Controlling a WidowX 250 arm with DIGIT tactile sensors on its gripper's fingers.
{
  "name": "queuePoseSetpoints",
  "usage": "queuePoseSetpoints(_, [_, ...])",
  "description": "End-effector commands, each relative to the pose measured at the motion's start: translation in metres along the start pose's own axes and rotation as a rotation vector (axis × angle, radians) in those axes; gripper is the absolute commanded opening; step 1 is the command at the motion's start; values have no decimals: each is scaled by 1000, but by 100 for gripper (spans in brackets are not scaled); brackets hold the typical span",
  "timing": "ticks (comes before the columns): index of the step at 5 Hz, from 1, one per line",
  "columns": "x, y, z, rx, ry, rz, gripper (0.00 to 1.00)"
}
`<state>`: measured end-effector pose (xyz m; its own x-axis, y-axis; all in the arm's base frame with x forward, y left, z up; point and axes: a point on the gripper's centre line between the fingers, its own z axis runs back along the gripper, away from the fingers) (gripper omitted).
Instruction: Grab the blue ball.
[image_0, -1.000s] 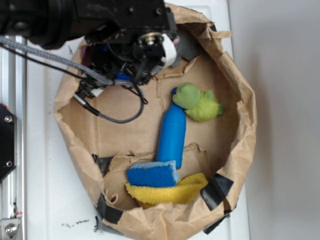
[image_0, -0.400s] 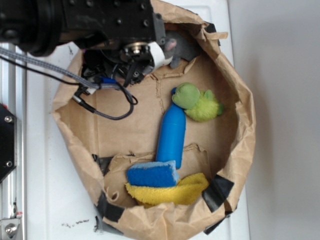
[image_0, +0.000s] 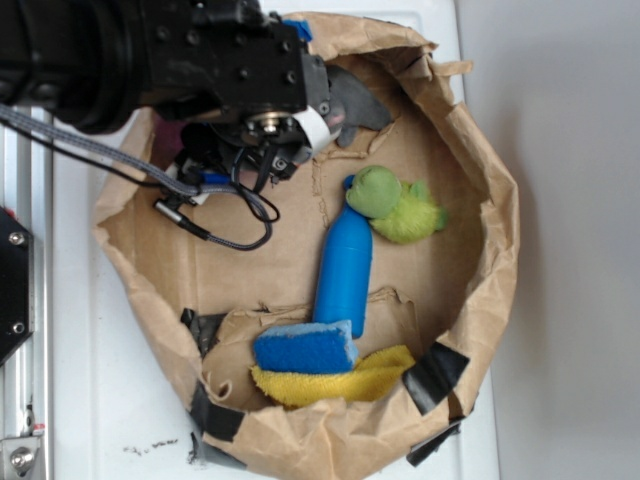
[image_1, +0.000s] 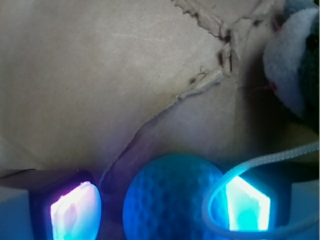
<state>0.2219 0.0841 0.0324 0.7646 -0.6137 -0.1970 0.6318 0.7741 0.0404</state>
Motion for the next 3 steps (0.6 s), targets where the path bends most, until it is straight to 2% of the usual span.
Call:
queuePoseSetpoints(1, [7, 1, 11, 4, -35, -30, 0])
queuePoseSetpoints(3, [4, -2, 13, 6, -42, -30, 0])
